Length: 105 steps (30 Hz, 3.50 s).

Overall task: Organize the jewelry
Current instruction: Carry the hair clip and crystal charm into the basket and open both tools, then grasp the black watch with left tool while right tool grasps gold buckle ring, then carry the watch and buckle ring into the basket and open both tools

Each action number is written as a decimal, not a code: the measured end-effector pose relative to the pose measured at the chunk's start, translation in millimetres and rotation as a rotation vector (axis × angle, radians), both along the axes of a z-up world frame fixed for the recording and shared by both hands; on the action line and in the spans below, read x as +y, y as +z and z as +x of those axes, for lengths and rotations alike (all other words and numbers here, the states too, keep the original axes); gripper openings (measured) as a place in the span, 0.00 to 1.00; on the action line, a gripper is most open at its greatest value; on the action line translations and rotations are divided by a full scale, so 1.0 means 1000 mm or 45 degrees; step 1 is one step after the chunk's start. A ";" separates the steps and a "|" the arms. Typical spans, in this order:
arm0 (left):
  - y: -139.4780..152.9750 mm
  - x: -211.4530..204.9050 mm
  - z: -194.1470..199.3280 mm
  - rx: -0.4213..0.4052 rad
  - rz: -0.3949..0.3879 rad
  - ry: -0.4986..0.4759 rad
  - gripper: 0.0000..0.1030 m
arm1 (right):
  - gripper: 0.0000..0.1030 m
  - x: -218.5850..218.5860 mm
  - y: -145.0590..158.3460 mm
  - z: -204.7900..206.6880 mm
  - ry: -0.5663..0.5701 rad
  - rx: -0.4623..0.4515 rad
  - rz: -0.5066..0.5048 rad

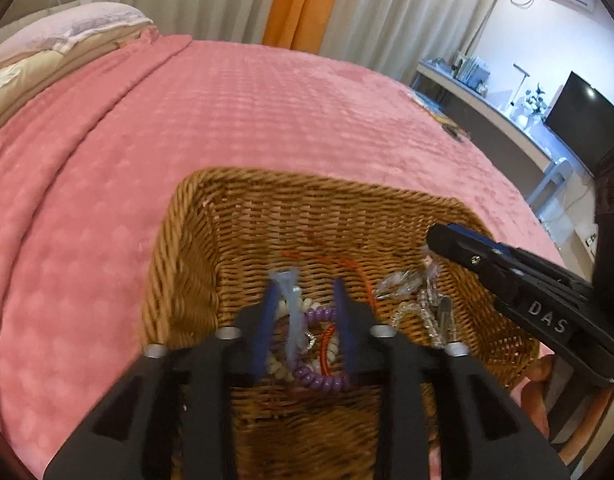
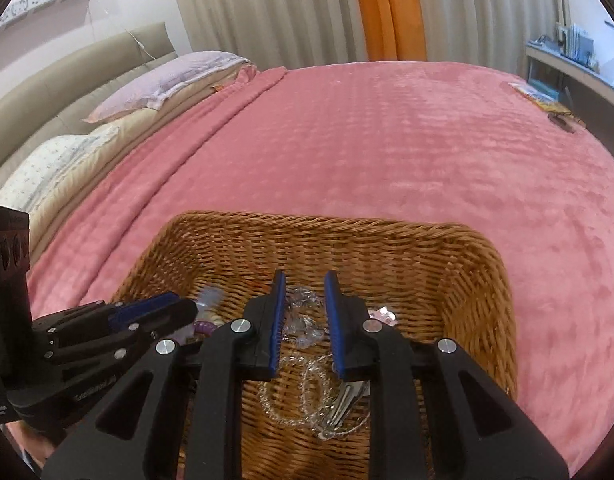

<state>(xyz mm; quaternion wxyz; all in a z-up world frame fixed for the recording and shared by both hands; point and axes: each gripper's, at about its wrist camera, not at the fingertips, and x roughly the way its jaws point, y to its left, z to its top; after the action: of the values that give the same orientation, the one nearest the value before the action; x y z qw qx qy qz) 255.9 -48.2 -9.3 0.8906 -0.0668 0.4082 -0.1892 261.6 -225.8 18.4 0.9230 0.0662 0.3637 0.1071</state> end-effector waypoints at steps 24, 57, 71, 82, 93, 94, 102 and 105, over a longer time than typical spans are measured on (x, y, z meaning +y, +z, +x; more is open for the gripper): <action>0.035 0.097 -0.154 -0.132 -0.059 0.219 0.42 | 0.46 0.008 0.010 -0.194 -0.048 -0.078 -0.009; -0.039 0.065 -0.123 0.147 0.006 0.053 0.22 | 0.46 0.035 -0.073 -0.211 0.040 0.146 -0.078; -0.044 0.046 -0.130 0.054 0.147 0.061 0.07 | 0.17 0.053 -0.071 -0.207 0.081 0.094 -0.191; -0.030 0.053 -0.159 -0.006 0.046 0.054 0.07 | 0.17 0.054 -0.054 -0.223 0.096 -0.008 -0.194; 0.045 0.048 -0.177 -0.190 -0.053 0.118 0.07 | 0.17 0.023 0.037 -0.229 0.002 -0.236 -0.107; 0.054 0.045 -0.175 -0.209 -0.060 0.116 0.07 | 0.17 0.020 0.046 -0.225 -0.005 -0.262 -0.108; 0.104 0.025 -0.122 -0.322 -0.081 0.162 0.07 | 0.17 0.003 0.099 -0.155 -0.057 -0.430 -0.105; 0.102 0.016 -0.090 -0.333 -0.082 0.193 0.07 | 0.17 -0.002 0.097 -0.120 -0.065 -0.407 -0.092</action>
<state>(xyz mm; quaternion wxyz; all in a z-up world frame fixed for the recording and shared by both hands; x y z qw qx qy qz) 165.4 -32.2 92.6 0.9453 -0.1008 0.2761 -0.1416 141.2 -227.4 115.3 0.9733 0.0242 0.2139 0.0798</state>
